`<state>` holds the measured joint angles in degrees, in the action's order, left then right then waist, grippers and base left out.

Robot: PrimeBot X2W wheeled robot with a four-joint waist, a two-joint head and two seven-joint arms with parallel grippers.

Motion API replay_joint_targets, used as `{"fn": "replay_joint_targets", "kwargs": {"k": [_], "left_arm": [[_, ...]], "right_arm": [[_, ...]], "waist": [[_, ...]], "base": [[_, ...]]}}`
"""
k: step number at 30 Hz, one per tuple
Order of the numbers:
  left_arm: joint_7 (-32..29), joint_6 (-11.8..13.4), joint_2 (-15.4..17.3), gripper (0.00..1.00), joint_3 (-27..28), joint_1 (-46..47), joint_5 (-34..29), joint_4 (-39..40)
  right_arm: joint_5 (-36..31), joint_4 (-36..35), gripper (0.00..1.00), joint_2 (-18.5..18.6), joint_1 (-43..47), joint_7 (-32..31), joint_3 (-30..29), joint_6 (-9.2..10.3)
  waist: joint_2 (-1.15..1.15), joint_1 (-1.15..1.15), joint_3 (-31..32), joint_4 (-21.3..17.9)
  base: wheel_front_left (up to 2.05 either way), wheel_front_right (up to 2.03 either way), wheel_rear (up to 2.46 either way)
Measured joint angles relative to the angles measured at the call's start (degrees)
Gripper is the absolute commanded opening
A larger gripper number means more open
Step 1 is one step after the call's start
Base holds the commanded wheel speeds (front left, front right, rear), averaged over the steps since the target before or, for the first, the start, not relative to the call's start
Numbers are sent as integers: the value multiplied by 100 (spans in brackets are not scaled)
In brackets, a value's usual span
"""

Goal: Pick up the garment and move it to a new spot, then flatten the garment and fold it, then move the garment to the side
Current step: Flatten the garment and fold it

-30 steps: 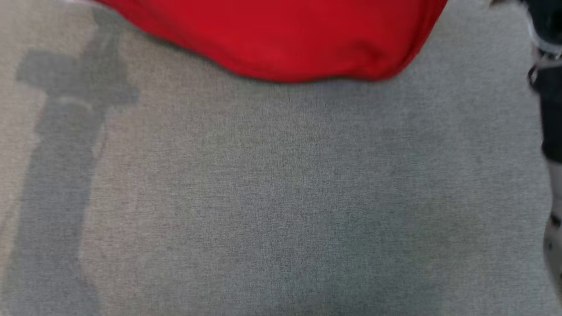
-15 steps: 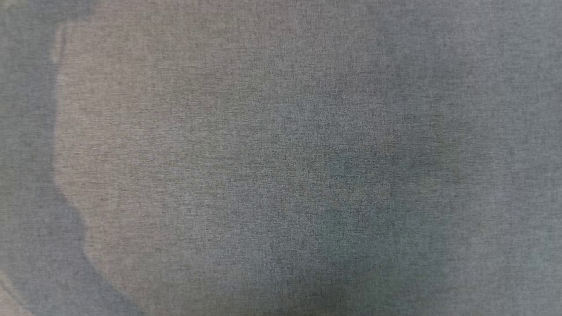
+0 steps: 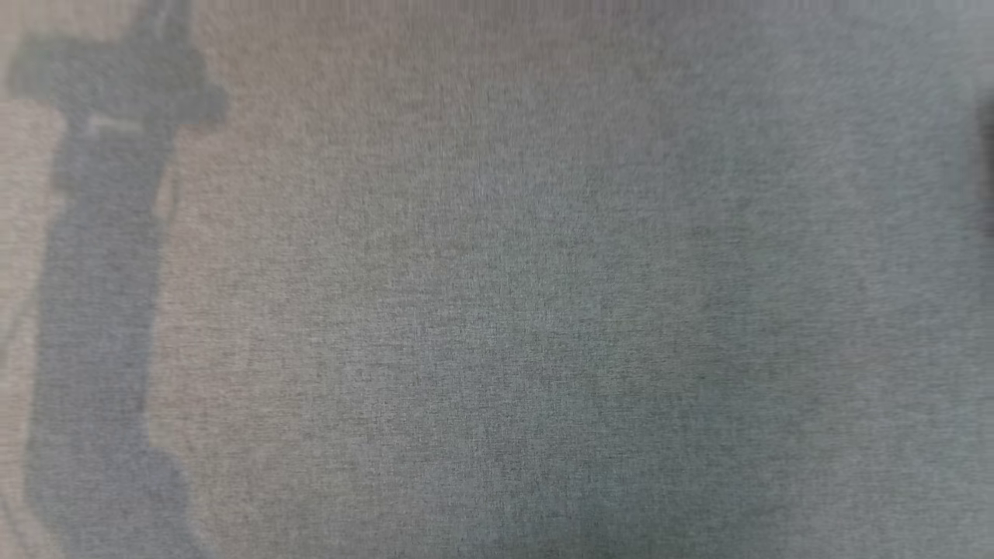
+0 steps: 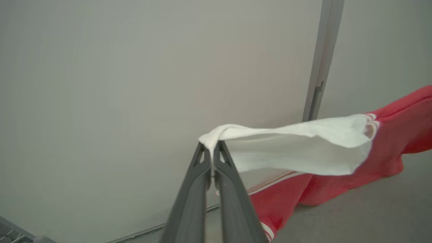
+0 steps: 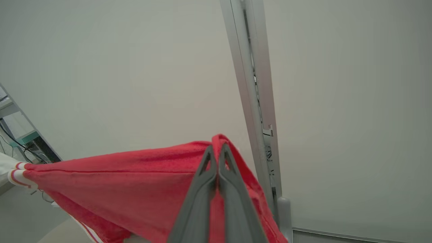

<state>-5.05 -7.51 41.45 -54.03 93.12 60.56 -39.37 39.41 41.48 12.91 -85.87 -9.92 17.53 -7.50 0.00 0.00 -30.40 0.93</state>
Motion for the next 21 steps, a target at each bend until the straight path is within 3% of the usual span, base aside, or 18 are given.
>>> {"fn": "replay_joint_targets", "kwargs": {"k": [8,13,21], "left_arm": [[-676,0,413,0,-998,-1217,872,641],[-1311,0,851,0,-1583,-2079,1403,1368],[-2243,0,1495,0,-1890,-3490,1779,2510]], "right_arm": [[734,-148,0,512,1446,-419,800,0],[1319,-511,0,771,2549,-813,1322,0],[2048,-1238,0,1296,4187,-1293,1859,0]], "waist": [[0,0,820,-46],[0,0,1440,-101],[0,0,2364,-165]], "base": [[0,0,0],[0,0,0],[0,0,0]]}}
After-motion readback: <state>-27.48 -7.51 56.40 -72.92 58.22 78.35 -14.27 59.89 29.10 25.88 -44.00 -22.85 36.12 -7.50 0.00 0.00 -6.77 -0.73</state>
